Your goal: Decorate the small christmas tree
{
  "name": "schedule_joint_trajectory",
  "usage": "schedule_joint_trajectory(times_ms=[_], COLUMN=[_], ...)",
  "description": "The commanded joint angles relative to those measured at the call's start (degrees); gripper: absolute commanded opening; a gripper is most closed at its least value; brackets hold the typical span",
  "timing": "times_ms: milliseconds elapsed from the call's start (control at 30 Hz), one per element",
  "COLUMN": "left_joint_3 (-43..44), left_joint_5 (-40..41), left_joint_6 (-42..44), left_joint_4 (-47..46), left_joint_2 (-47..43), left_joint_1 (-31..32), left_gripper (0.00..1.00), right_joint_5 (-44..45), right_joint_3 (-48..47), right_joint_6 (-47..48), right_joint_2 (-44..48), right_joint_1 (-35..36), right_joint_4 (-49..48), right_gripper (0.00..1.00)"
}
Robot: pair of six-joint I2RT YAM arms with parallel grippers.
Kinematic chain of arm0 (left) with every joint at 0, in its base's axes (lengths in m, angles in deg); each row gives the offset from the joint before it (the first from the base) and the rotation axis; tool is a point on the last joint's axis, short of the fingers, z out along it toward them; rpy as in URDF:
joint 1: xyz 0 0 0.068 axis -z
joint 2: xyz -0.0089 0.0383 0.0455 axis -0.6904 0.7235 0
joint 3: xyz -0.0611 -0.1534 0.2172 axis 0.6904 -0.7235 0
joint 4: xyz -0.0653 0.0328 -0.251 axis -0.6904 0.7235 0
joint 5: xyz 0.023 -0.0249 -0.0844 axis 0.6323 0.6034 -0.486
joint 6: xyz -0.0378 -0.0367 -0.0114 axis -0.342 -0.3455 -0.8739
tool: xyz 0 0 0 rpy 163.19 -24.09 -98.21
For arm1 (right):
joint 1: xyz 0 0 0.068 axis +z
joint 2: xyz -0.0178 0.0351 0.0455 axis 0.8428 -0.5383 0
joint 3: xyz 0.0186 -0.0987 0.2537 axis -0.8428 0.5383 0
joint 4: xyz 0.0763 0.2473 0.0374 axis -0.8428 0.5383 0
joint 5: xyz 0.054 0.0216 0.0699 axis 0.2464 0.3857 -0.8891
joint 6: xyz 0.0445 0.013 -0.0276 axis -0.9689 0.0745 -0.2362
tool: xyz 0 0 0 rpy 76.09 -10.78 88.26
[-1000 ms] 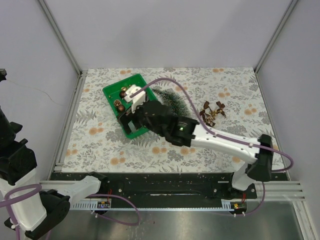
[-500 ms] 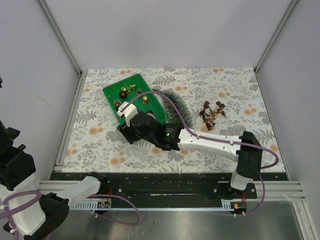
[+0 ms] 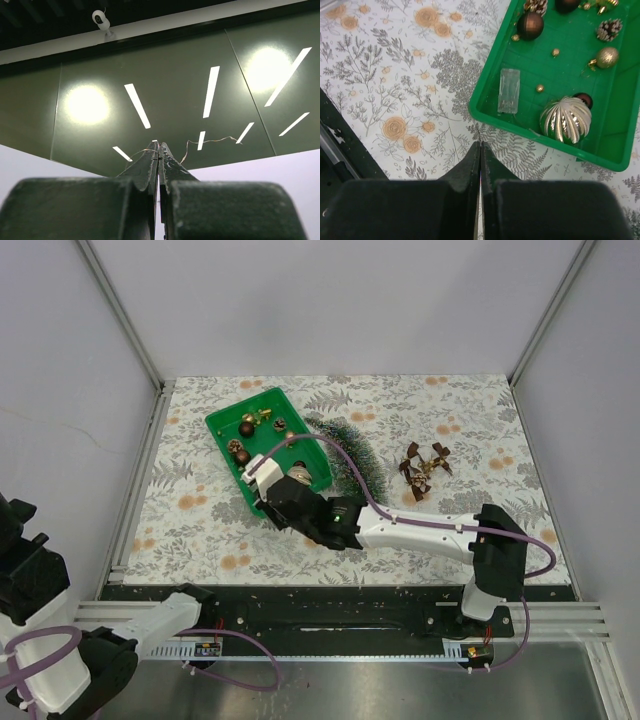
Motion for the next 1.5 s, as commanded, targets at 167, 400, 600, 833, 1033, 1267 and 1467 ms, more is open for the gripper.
schedule_joint_trajectory(times_ms=[167, 400, 600, 833, 1033, 1267, 1467], left_joint_3=[-0.87, -0.95, -1.66, -1.83, -2.27, -3.33, -3.33], left_joint_5=[-0.23, -0.23, -0.23, -0.23, -0.23, -1.28, -2.51], left_joint_6=[0.45, 0.71, 0.98, 0.36, 0.36, -0.43, -2.45], left_joint_4=[-0.96, -1.05, -1.49, -1.49, -1.58, -1.31, -1.14], left_joint_2=[-1.21, -1.38, -1.82, -2.08, -2.44, -3.23, -2.35], left_joint_1=[-0.36, -0.36, -0.36, -0.54, -0.63, -0.98, -1.42], left_gripper=[0.00, 0.00, 0.00, 0.00, 0.00, 0.00, 0.00], right_joint_5=[6.75, 4.47, 2.80, 3.15, 2.98, 3.50, 2.98], right_joint_3=[-8.00, -13.36, -13.63, -9.95, -5.12, 0.87, 0.87], right_joint_6=[9.14, 11.00, 9.42, 7.31, 4.41, 0.19, -0.52], right_joint_2=[7.68, 10.41, 12.43, 13.66, 14.89, 16.83, 16.48], right_joint_1=[0.85, 0.85, 1.29, 1.73, 1.73, 1.99, 1.99], right_joint_4=[-6.05, -5.44, -5.00, -4.65, -3.94, -3.86, -0.35], right_gripper=[0.00, 0.00, 0.00, 0.00, 0.00, 0.00, 0.46])
